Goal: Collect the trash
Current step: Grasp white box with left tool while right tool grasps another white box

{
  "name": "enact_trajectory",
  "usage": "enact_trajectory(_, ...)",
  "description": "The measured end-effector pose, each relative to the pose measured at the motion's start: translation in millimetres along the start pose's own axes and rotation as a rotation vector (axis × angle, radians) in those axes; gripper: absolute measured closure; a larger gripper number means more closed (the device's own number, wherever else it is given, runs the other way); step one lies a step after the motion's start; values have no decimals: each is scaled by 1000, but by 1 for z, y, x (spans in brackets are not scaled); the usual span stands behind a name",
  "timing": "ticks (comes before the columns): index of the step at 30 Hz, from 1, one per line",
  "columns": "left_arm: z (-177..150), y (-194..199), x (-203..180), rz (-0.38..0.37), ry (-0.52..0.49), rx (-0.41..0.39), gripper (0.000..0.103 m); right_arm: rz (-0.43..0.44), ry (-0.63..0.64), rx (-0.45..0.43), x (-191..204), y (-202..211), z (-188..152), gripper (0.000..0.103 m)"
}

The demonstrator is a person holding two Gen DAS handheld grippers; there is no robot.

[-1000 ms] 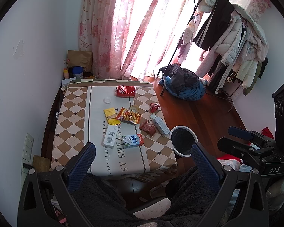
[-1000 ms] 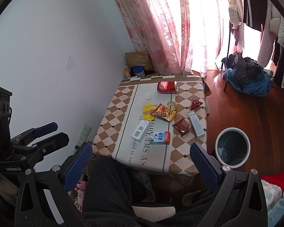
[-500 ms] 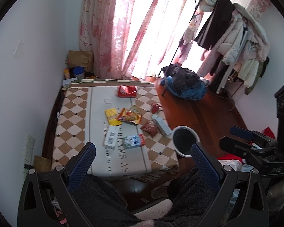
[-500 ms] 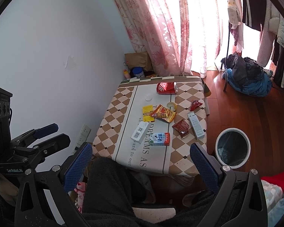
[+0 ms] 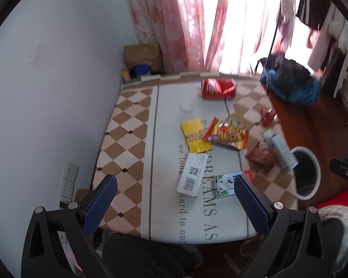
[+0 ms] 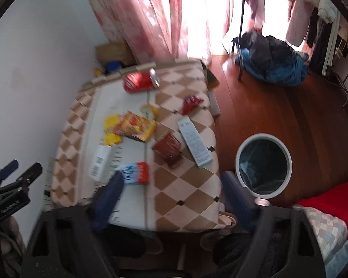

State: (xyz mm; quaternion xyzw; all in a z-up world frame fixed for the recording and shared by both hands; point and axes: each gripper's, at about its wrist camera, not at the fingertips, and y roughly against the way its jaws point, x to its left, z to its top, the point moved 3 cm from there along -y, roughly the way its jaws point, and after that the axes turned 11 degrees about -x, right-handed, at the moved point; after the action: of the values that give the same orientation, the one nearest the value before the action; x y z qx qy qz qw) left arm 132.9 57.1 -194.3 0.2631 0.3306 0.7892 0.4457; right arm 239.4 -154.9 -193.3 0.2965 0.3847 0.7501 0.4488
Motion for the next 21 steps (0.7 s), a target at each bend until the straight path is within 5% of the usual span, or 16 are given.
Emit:
enact_trajectory(5,-11,-84,-16,4,-87,133,7,-46,6,107,-13,-102,1,38)
enact_trajectory(7,-19,-116,-21,-2,-123,199,18,-54,-7,143,-21,-131,2,38)
enact_trajectory(10,-31,-154,-26,-10,-156,276,20,-69,-21,175,-28,-160,3,38)
enact_trajectory(14,-38,-175,-25,-45,-151,321,25,-66,-36,214,-33,-194,5,39)
enact_trajectory(18,-44,-188,-29,-108,-96,362,58,-25,-45,240,-32,-212,2,54)
enact_trajectory(21,-45,-188,-28,-110,-59,357,58,-16,-53,236,-29,-213,1,55)
